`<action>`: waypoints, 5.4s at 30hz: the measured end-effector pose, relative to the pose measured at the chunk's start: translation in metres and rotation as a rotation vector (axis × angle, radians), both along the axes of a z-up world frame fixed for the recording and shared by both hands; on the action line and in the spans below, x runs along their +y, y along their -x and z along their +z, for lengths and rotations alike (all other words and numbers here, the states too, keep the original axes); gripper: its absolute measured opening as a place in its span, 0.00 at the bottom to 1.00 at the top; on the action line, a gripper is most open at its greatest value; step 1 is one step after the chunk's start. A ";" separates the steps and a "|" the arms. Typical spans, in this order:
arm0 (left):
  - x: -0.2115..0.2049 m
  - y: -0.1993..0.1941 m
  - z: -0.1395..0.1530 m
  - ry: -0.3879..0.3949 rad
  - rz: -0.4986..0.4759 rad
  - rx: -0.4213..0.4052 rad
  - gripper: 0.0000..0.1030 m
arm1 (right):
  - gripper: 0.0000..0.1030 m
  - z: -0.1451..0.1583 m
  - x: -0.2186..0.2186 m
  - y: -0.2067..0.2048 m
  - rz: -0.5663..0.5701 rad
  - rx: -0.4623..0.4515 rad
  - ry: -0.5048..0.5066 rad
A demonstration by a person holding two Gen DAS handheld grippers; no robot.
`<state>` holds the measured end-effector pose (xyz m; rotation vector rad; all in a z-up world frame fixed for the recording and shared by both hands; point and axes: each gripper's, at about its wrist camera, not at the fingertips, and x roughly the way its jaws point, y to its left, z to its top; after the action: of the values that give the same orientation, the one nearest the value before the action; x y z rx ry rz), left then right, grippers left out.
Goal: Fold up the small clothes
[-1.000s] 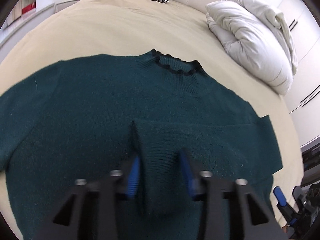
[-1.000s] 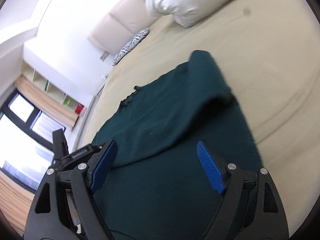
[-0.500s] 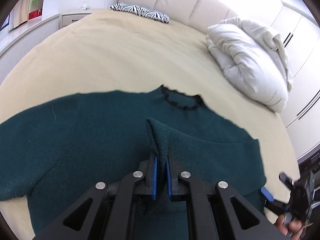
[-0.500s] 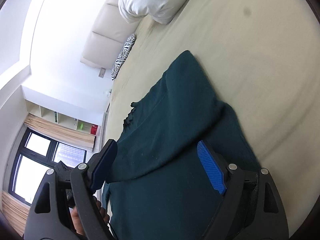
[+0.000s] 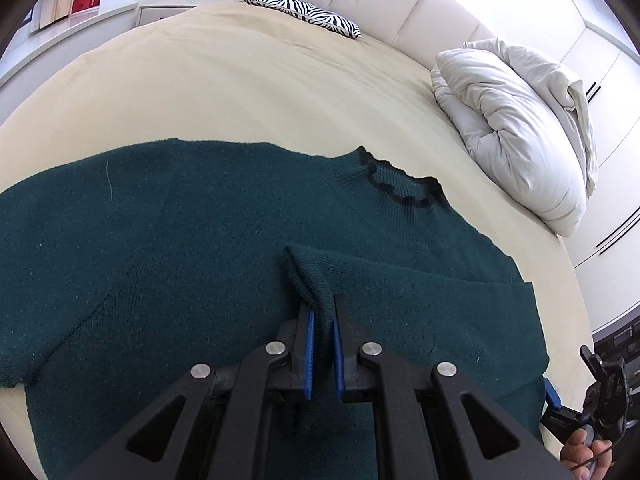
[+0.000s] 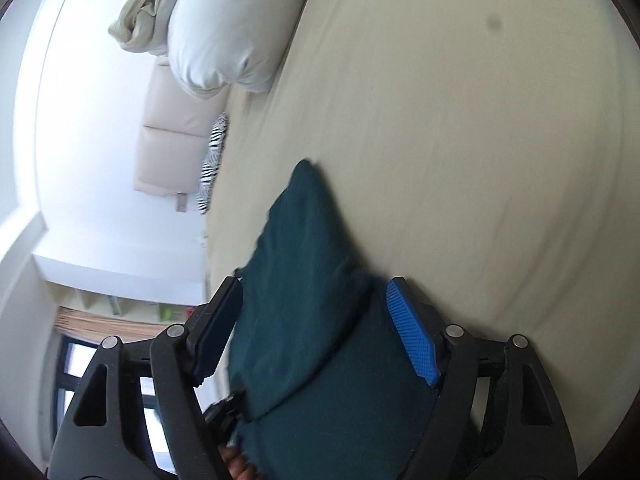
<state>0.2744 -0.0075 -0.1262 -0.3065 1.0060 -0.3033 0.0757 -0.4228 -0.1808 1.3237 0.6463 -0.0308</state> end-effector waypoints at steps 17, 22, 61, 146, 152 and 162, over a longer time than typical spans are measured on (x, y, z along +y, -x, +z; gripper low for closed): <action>0.006 0.003 -0.007 0.039 -0.021 -0.032 0.09 | 0.35 0.030 0.013 -0.153 0.344 0.207 0.596; 0.004 0.007 0.004 0.008 -0.016 -0.071 0.09 | 0.07 0.025 0.024 -0.153 0.311 0.229 0.695; 0.036 0.012 -0.001 0.106 0.007 -0.033 0.27 | 0.22 0.043 0.038 -0.071 0.246 0.247 0.809; 0.009 0.153 0.029 -0.321 -0.085 -0.252 0.75 | 0.73 0.068 0.139 0.000 0.436 -0.068 0.468; 0.083 0.150 0.042 -0.200 0.076 -0.228 0.75 | 0.73 0.048 0.190 -0.091 0.583 0.005 0.478; 0.153 0.137 0.034 -0.085 0.235 -0.182 0.74 | 0.16 0.029 0.228 -0.143 0.692 0.128 0.675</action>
<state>0.1375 0.1452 -0.0919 -0.3113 0.7924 -0.0732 0.2190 -0.1948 -0.1518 0.4111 1.0629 0.2143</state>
